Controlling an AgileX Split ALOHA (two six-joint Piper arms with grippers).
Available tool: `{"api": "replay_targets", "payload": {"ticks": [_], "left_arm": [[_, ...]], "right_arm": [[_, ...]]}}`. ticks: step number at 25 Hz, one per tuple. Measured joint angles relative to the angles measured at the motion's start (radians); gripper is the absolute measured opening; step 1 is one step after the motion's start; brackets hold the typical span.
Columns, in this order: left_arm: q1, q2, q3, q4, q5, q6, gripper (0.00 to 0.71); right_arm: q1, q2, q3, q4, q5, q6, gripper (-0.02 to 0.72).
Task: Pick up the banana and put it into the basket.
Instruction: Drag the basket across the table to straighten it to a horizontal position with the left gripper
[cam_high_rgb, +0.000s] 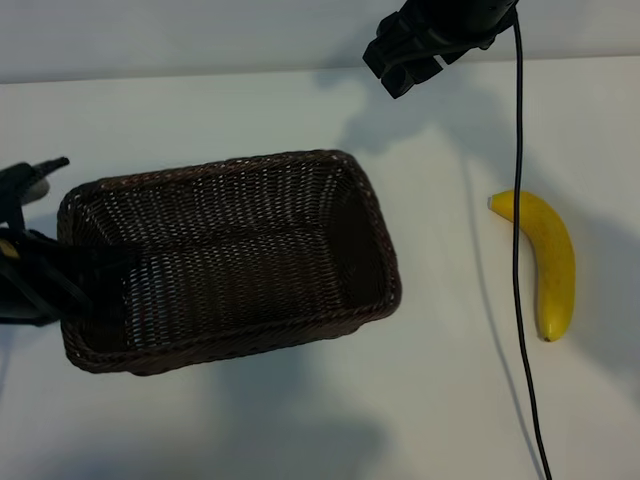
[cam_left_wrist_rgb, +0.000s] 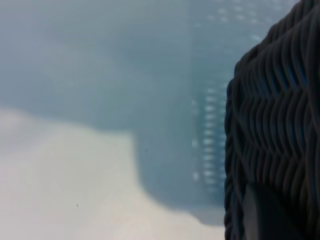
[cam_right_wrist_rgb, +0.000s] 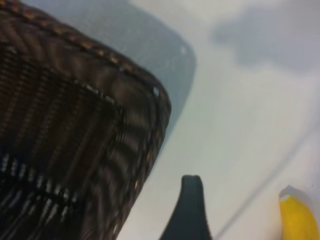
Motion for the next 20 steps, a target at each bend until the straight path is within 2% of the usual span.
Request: {"api": "replay_targets", "payload": {"ticks": [4, 8, 12, 20], "left_arm": [[0.051, -0.003, -0.043, -0.169, 0.05, 0.25, 0.153], [0.1, -0.004, -0.068, -0.288, 0.081, 0.409, 0.153], [0.13, -0.004, -0.096, -0.293, 0.096, 0.466, 0.153], [0.132, 0.098, -0.237, -0.238, 0.13, 0.473, 0.151]], "right_arm": [[0.0, 0.0, 0.0, 0.0, 0.0, 0.0, 0.595], [0.0, 0.0, 0.0, 0.0, -0.001, 0.0, 0.595], [0.0, 0.0, 0.0, 0.001, -0.001, 0.0, 0.595], [0.0, 0.0, 0.0, 0.001, -0.001, 0.0, 0.595]]}}
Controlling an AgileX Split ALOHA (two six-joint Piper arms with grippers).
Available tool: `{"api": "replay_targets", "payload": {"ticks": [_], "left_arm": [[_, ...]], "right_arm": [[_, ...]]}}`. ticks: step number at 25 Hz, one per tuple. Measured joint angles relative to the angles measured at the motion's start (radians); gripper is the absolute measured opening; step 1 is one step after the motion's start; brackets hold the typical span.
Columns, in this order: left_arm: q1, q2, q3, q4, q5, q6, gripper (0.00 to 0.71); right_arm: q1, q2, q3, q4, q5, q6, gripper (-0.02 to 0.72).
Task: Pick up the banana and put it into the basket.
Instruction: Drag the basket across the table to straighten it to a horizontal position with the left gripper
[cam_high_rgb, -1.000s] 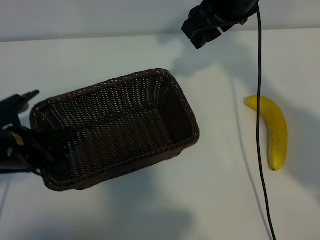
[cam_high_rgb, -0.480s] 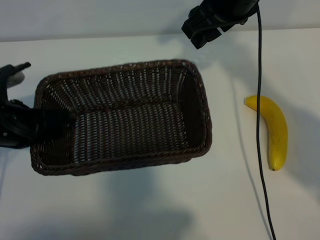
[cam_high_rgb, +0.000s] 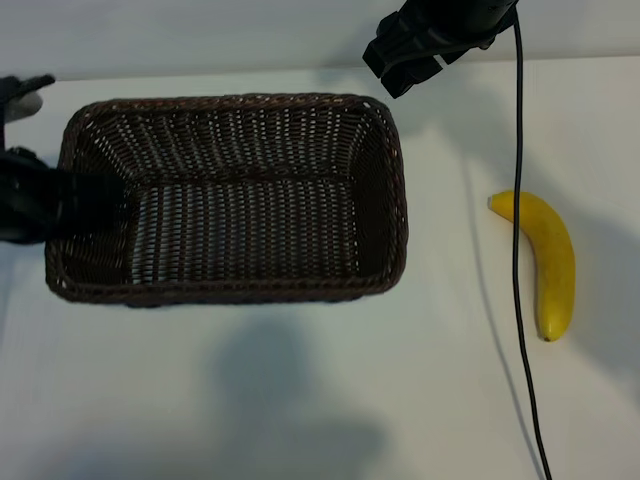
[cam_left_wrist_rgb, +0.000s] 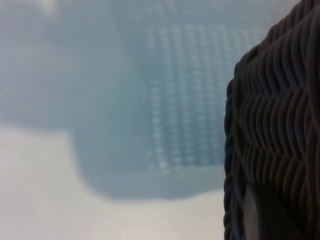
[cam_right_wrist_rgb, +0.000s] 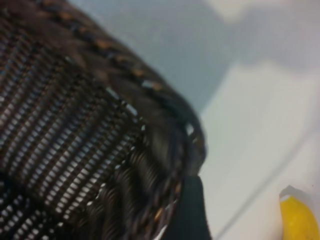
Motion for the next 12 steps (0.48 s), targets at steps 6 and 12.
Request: {"api": "replay_targets", "payload": {"ticks": [6, 12], "left_arm": [[-0.002, 0.081, -0.076, 0.0, 0.0, 0.001, 0.151], [-0.029, 0.172, -0.107, -0.001, -0.036, 0.002, 0.15]], "right_arm": [[0.0, 0.0, 0.0, 0.001, 0.001, 0.0, 0.595], [0.0, 0.0, 0.0, 0.002, 0.0, 0.0, 0.594]]}}
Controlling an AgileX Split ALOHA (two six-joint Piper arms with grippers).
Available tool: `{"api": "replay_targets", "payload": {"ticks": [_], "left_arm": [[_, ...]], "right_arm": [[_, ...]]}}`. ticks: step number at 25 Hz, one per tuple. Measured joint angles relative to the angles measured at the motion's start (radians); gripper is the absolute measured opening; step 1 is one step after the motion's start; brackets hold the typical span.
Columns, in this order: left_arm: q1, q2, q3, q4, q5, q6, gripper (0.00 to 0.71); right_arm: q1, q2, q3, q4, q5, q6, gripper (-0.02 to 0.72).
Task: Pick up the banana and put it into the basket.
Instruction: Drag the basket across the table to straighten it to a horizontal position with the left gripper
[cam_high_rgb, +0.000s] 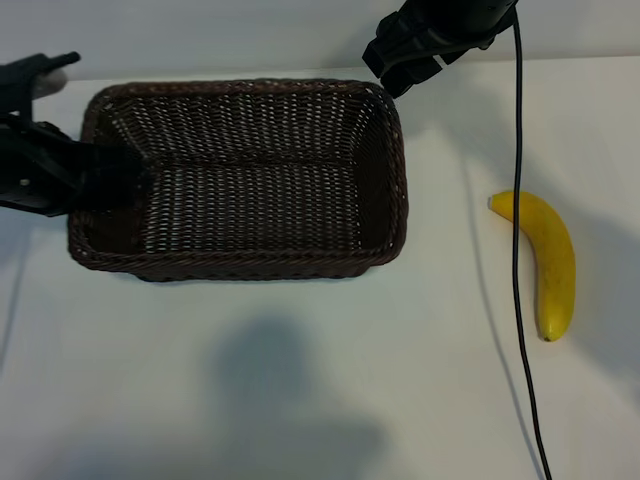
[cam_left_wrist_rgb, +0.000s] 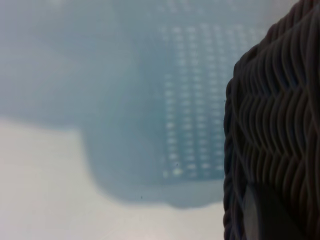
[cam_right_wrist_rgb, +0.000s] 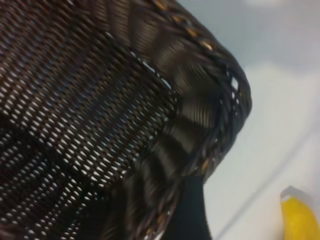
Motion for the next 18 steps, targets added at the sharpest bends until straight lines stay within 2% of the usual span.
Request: {"api": "replay_targets", "payload": {"ticks": [7, 18], "left_arm": [[-0.062, 0.099, -0.008, -0.039, -0.079, 0.016, 0.15], [-0.066, 0.168, -0.008, -0.07, -0.118, 0.032, 0.149]], "right_arm": [[0.0, 0.0, 0.0, 0.002, 0.0, 0.0, 0.594], [0.0, 0.0, 0.0, 0.015, 0.001, 0.0, 0.594]]}}
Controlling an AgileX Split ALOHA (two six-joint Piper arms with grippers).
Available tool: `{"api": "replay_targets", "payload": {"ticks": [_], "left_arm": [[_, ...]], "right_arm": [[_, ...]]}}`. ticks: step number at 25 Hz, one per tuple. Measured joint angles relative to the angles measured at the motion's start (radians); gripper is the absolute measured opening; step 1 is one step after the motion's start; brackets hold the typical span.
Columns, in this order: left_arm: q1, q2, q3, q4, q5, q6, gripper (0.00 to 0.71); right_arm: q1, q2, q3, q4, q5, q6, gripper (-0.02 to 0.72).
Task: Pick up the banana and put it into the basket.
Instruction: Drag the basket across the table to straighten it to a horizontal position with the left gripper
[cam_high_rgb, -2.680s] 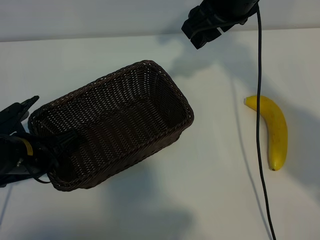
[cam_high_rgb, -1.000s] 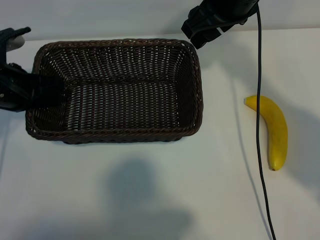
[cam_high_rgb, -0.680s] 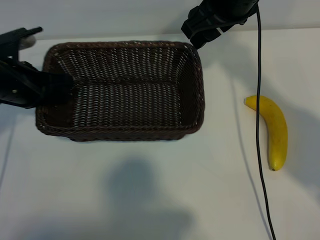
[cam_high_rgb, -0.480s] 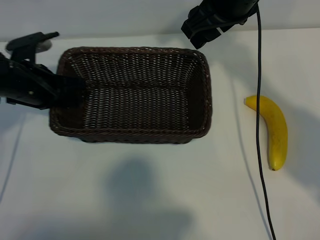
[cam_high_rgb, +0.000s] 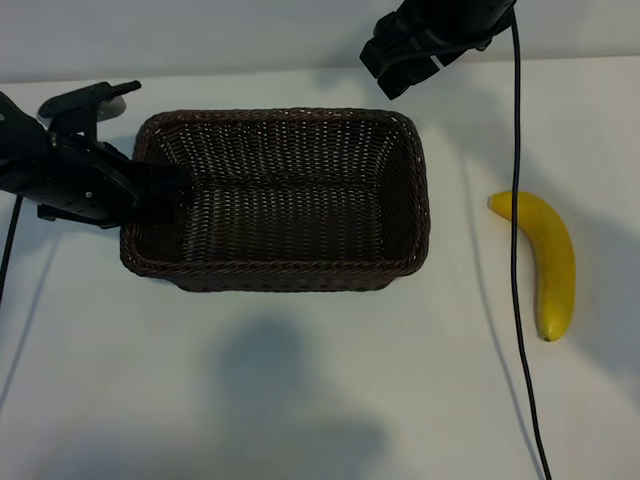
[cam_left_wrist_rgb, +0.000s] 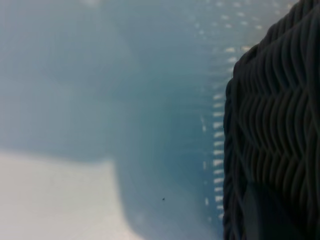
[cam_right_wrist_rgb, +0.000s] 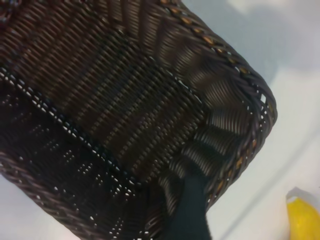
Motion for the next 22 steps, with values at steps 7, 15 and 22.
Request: {"api": "replay_targets", "payload": {"ticks": [7, 15, 22], "left_arm": [[0.0, 0.0, 0.0, -0.004, -0.007, 0.013, 0.149], [0.0, 0.039, 0.0, -0.01, -0.013, 0.013, 0.149], [0.0, 0.04, 0.0, -0.013, -0.013, 0.013, 0.149]], "right_arm": [[0.0, 0.0, 0.0, 0.001, 0.0, 0.001, 0.594], [0.0, 0.0, 0.0, 0.002, 0.0, 0.001, 0.594], [0.0, 0.0, 0.0, 0.004, 0.0, 0.001, 0.594]]}}
